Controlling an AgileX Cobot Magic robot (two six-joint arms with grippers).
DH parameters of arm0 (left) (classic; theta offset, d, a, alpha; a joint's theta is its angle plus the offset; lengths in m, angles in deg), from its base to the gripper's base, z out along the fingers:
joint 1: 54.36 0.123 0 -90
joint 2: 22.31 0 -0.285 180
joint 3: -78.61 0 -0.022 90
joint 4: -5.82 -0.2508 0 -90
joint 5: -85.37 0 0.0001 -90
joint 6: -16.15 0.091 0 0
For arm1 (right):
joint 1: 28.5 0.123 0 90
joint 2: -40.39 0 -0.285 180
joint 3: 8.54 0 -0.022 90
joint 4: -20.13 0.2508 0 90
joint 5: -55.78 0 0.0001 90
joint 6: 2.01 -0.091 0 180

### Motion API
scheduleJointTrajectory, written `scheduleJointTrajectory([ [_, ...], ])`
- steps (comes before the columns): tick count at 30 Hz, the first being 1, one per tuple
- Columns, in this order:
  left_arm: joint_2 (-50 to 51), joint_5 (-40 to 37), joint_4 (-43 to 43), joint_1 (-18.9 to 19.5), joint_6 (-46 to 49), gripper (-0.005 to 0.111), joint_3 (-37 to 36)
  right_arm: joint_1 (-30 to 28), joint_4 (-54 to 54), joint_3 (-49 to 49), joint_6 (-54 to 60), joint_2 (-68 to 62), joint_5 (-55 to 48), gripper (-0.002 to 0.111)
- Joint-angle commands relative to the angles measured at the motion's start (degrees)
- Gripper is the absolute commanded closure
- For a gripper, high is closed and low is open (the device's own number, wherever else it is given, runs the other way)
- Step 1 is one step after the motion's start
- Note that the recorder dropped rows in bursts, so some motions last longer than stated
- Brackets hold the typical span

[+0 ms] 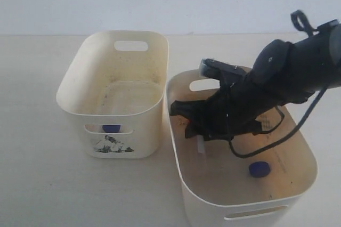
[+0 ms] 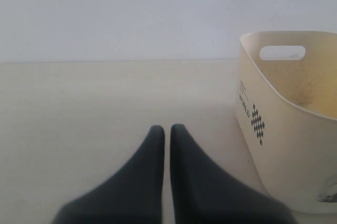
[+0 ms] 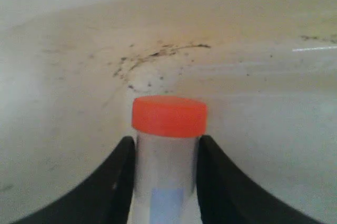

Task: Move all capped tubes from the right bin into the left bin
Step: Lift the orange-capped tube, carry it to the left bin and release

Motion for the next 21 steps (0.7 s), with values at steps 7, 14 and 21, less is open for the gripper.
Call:
scheduleJointTrajectory([
  [7,-0.2,0.1,-0.1,0.1,-0.5,0.102,0.2,0.0,-3.4,0.0,0.8,25.8,0.5,0.108],
  [14,-0.2,0.1,-0.1,0.1,-0.5,0.102,0.2,0.6,-0.7,-2.4,1.2,27.2,4.1,0.108],
  [21,-0.2,0.1,-0.1,0.1,-0.5,0.102,0.2,7.1,-0.7,-10.9,9.8,21.5,7.1,0.108],
])
